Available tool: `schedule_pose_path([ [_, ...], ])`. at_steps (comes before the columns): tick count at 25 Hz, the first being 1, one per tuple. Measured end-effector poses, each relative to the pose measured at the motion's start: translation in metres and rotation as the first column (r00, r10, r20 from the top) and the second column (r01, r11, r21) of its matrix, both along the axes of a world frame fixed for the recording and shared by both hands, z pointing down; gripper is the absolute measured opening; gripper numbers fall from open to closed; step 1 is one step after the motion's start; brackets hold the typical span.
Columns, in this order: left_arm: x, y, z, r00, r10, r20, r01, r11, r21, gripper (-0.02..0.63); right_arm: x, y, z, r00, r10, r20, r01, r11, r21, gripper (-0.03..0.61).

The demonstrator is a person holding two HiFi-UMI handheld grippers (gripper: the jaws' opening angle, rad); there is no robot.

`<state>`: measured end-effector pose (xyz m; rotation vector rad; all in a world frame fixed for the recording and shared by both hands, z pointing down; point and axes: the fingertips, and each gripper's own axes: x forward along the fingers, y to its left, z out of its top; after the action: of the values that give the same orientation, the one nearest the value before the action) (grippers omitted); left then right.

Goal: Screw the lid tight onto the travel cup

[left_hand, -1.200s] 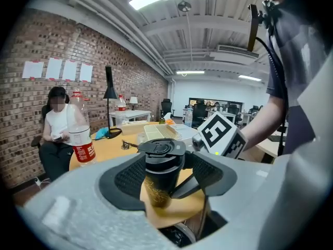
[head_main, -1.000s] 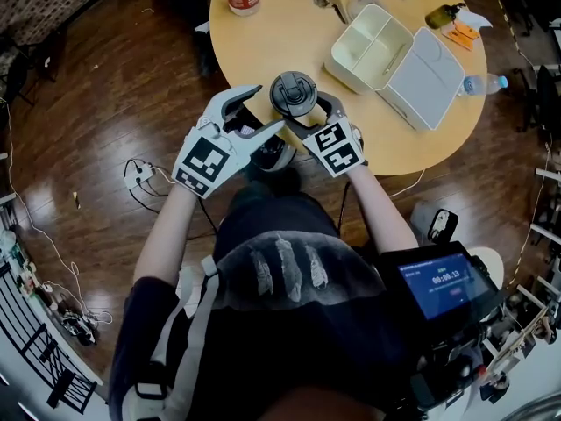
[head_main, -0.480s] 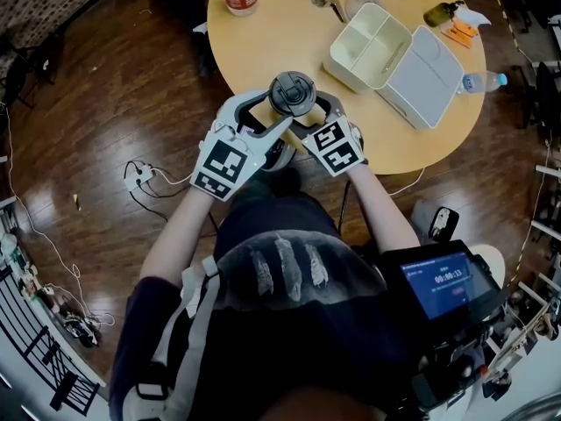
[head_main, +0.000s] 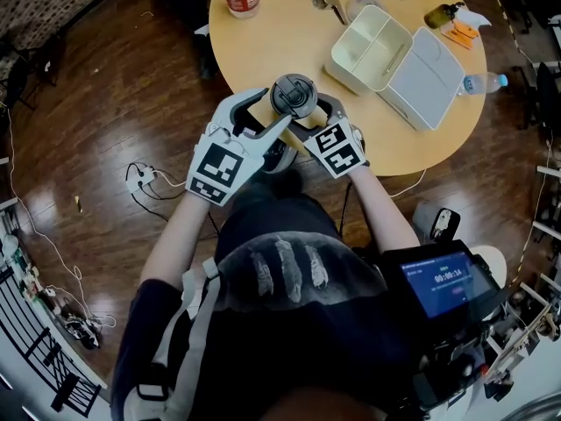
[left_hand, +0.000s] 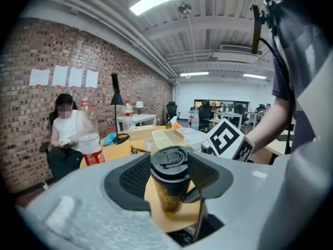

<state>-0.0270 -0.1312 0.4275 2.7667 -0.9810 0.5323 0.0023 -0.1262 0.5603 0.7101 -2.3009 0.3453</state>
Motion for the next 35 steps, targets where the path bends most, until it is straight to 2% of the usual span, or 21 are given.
schedule_pose_path([
  [2, 0.000, -0.002, -0.009, 0.987, 0.160, 0.014, -0.160, 0.987, 0.029, 0.230, 0.002, 0.000, 0.001, 1.000, 0.000, -0.004, 0.000, 1.000, -0.005, 0.313],
  [4, 0.006, -0.002, -0.007, 0.935, 0.344, 0.088, -0.344, 0.939, -0.010, 0.232, 0.004, 0.000, 0.002, 1.000, 0.004, -0.009, -0.004, 1.000, -0.011, 0.313],
  [5, 0.008, -0.005, -0.006, 0.908, 0.400, 0.123, -0.399, 0.916, -0.035, 0.251, 0.004, 0.000, 0.002, 1.000, 0.004, -0.011, -0.004, 1.000, -0.012, 0.313],
  [7, 0.010, -0.016, -0.009, 0.884, 0.447, 0.139, -0.443, 0.895, -0.060, 0.258, 0.005, 0.000, 0.000, 1.000, -0.001, -0.016, 0.000, 1.000, -0.012, 0.313],
  [9, 0.013, -0.023, -0.013, 0.867, 0.484, 0.118, -0.477, 0.875, -0.080, 0.268, 0.004, 0.000, -0.002, 1.000, -0.004, -0.016, 0.004, 1.000, -0.009, 0.313],
  [14, 0.025, -0.021, -0.001, 0.775, 0.623, 0.104, -0.598, 0.777, -0.196, 0.268, 0.002, 0.000, -0.005, 1.000, -0.003, -0.005, 0.002, 1.000, -0.010, 0.313],
  [16, 0.024, -0.018, 0.009, 0.754, 0.650, 0.096, -0.614, 0.750, -0.247, 0.268, 0.001, 0.001, -0.005, 1.000, -0.002, -0.004, 0.002, 1.000, -0.013, 0.313],
  [18, 0.023, -0.016, 0.011, 0.760, 0.646, 0.074, -0.611, 0.749, -0.256, 0.267, 0.001, 0.002, -0.005, 1.000, 0.001, -0.005, -0.001, 1.000, -0.015, 0.313],
  [22, 0.018, -0.011, 0.008, 0.797, 0.604, 0.034, -0.579, 0.778, -0.242, 0.268, 0.003, 0.002, -0.005, 1.000, 0.009, -0.002, -0.009, 1.000, -0.013, 0.311],
  [28, 0.010, 0.002, 0.009, 0.822, 0.566, 0.065, -0.543, 0.813, -0.210, 0.267, 0.005, 0.003, -0.005, 1.000, 0.015, -0.003, -0.015, 1.000, -0.019, 0.310],
  [31, 0.008, -0.004, 0.010, 0.849, 0.524, 0.067, -0.507, 0.844, -0.174, 0.267, 0.004, 0.001, -0.005, 1.000, 0.014, 0.000, -0.014, 1.000, -0.016, 0.308],
  [33, 0.009, -0.005, 0.008, 0.867, 0.496, 0.048, -0.483, 0.860, -0.164, 0.267, 0.004, 0.000, -0.004, 1.000, 0.010, -0.001, -0.010, 1.000, -0.015, 0.308],
  [35, 0.011, -0.003, 0.006, 0.875, 0.483, 0.028, -0.473, 0.865, -0.166, 0.267, 0.005, 0.000, -0.003, 1.000, 0.010, -0.008, -0.011, 1.000, -0.018, 0.308],
])
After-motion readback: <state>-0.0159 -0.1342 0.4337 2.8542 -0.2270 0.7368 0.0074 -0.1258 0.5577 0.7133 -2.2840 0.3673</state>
